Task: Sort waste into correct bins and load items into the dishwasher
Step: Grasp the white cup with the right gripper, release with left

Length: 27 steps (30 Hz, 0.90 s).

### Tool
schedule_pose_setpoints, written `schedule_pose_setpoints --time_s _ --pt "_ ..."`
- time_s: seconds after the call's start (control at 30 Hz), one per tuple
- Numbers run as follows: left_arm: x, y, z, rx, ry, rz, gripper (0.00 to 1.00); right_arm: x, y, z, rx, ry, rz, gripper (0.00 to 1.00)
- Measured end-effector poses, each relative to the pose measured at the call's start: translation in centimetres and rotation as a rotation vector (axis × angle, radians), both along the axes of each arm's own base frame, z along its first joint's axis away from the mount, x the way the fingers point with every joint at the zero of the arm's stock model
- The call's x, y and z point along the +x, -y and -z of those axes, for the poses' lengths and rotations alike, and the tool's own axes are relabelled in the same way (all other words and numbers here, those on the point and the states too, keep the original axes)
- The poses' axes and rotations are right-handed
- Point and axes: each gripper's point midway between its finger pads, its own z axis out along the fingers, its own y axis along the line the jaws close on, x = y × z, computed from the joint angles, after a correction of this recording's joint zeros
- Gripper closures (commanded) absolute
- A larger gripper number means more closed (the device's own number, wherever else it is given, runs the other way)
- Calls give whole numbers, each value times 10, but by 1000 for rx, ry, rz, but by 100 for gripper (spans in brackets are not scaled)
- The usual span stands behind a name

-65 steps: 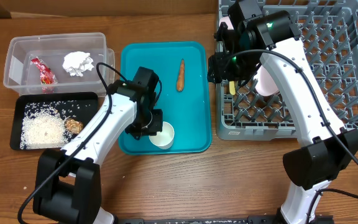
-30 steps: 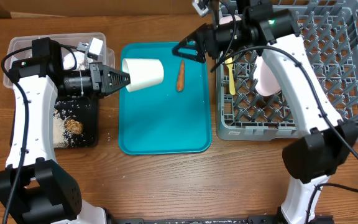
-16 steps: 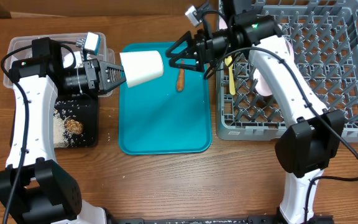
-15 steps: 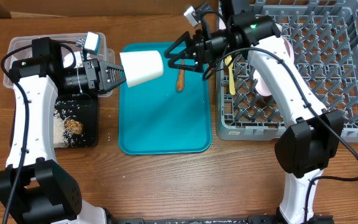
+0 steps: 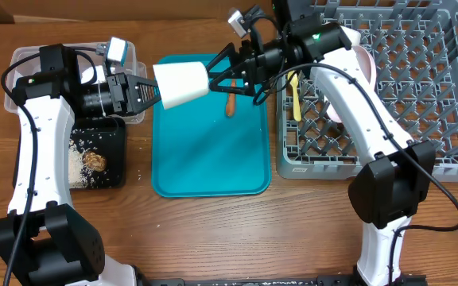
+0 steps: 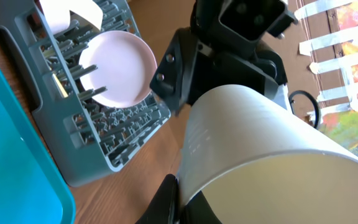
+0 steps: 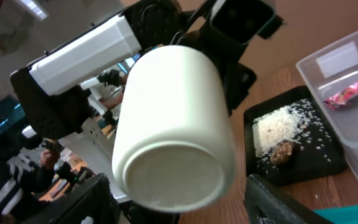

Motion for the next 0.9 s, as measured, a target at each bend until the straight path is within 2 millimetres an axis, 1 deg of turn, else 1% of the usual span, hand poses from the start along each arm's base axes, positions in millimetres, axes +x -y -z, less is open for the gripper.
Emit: schedule_pose_setpoints --time_s 0.13,0.23,0.3,0.67,0.9 --pt "-1 2 -2 -11 -5 7 96 -10 -14 -1 11 30 -35 28" --pt "-2 7 -3 -21 -6 23 96 -14 -18 -1 13 36 -46 31" --pt "-3 10 -4 -22 -4 32 96 -14 -18 -2 14 34 -48 33" --pt "-3 13 -3 -17 -19 37 96 -11 -16 -3 23 49 -43 32" --pt "-4 15 -4 -19 -26 40 96 -5 -18 -10 57 112 -47 26"
